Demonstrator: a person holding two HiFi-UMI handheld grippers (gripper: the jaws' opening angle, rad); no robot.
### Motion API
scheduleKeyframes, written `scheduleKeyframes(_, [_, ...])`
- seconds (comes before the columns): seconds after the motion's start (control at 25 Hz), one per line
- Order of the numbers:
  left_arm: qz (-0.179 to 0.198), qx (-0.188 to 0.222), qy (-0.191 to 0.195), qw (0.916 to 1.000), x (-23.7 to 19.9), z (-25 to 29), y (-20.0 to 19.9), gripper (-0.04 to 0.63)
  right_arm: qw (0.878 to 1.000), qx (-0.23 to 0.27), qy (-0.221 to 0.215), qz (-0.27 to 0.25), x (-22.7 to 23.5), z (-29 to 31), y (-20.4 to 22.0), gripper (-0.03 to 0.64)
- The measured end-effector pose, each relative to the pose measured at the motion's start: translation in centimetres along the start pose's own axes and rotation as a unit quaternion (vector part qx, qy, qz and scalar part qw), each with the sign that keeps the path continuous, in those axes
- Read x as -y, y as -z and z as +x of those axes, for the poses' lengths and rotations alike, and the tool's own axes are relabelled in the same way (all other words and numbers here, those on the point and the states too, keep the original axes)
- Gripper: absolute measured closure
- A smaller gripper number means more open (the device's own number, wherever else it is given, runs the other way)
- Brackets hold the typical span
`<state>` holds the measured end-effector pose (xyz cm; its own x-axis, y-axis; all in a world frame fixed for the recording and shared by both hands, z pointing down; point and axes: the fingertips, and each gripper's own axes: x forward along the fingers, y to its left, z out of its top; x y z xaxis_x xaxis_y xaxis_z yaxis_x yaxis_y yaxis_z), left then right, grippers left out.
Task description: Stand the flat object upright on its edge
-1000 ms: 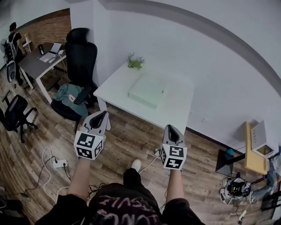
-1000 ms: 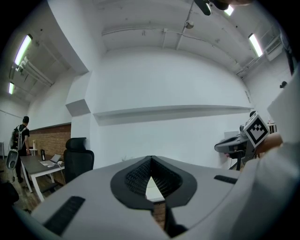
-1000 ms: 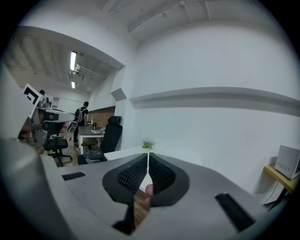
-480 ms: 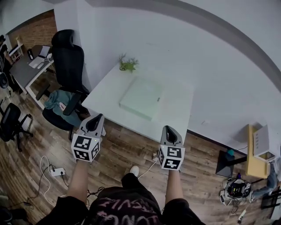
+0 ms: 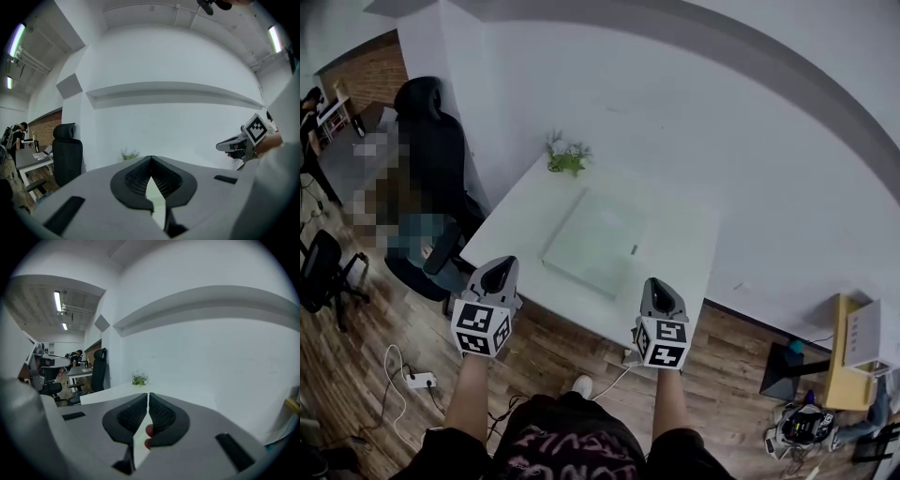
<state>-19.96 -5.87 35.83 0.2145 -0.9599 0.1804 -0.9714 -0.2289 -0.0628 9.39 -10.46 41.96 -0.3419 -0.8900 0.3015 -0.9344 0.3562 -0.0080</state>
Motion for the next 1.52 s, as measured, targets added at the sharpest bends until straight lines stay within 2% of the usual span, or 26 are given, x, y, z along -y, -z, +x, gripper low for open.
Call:
scheduleKeyframes(0.28, [0.013, -0.005, -0.005, 0.9999, -0.5, 1.7, -1.0, 0.581, 1.000, 0.003, -0.015, 0.021, 0.8, 2.5, -0.7, 0.589])
scheduleKeyframes(0.52, [0.017, -0.007, -0.001, 0.9998, -1.1, 4.0, -1.5, 0.581, 1.000, 0.002, -0.011, 0.028, 1.5, 4.2, -1.2, 0.589])
scheduleKeyframes(0.68, [0.010, -0.013, 0.019, 0.9997, -1.3, 6.5, -0.8, 0.581, 1.000, -0.007, -0.002, 0.027, 1.7, 5.7, -1.0, 0.589])
scheduleKeyframes(0.96, [0.004, -0.049, 0.060, 0.9970, -1.7, 12.2, 1.5, 0.581, 0.998, -0.040, 0.019, 0.035, 2.6, 8.9, 0.8, 0.589])
scheduleKeyframes(1.52, [-0.015, -0.124, 0.128, 0.9839, -1.6, 23.0, 7.6, 0.581, 0.990, -0.112, 0.049, 0.063, 4.7, 15.6, 5.9, 0.589])
